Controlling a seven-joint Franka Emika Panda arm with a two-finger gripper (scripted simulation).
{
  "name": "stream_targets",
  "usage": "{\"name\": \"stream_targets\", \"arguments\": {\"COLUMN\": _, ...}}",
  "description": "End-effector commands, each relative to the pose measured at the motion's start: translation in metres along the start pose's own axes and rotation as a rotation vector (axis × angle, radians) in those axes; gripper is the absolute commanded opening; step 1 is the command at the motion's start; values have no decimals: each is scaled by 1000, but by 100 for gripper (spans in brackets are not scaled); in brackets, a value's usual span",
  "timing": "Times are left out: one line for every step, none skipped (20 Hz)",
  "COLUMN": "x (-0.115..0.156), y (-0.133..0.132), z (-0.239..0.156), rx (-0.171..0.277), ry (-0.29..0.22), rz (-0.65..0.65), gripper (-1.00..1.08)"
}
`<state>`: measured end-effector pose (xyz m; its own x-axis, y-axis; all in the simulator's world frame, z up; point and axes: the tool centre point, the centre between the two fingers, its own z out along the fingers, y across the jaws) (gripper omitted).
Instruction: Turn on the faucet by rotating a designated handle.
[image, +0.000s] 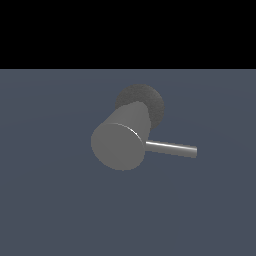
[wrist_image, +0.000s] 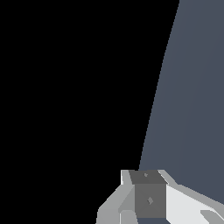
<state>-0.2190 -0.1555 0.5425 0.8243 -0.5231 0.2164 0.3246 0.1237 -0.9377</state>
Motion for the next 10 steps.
{"name": "stream_targets", "arguments": {"x": 0, "y": 0, "z": 0, "rx": 3, "ry": 2, "rz": 1, "gripper": -100}}
{"name": "stream_targets", "arguments": {"x": 1, "y": 0, "z": -1, "rx": 7, "ry": 6, "rz": 2, "gripper": -100}}
{"name": "stream_targets", "arguments": {"x": 2, "y": 1, "z": -2, "rx": 12, "ry": 10, "rz": 3, "gripper": -100}}
{"name": "stream_targets", "arguments": {"x": 3, "y": 1, "z": -3, "rx": 20, "ry": 15, "rz": 5, "gripper": -100}}
{"name": "stream_targets", "arguments": {"x": 4, "y": 1, "z": -5, "rx": 28, "ry": 22, "rz": 8, "gripper": -100}}
{"name": "stream_targets", "arguments": {"x": 5, "y": 1, "z": -6, "rx": 39, "ry": 29, "rz": 11, "gripper": -100}}
{"name": "stream_targets", "arguments": {"x": 7, "y": 2, "z": -8, "rx": 50, "ry": 38, "rz": 14, "gripper": -100}}
{"name": "stream_targets", "arguments": {"x": 9, "y": 2, "z": -10, "rx": 63, "ry": 47, "rz": 18, "gripper": -100}}
{"name": "stream_targets", "arguments": {"x": 11, "y": 3, "z": -13, "rx": 76, "ry": 58, "rz": 22, "gripper": -100}}
{"name": "stream_targets", "arguments": {"x": 13, "y": 4, "z": -15, "rx": 91, "ry": 70, "rz": 27, "gripper": -100}}
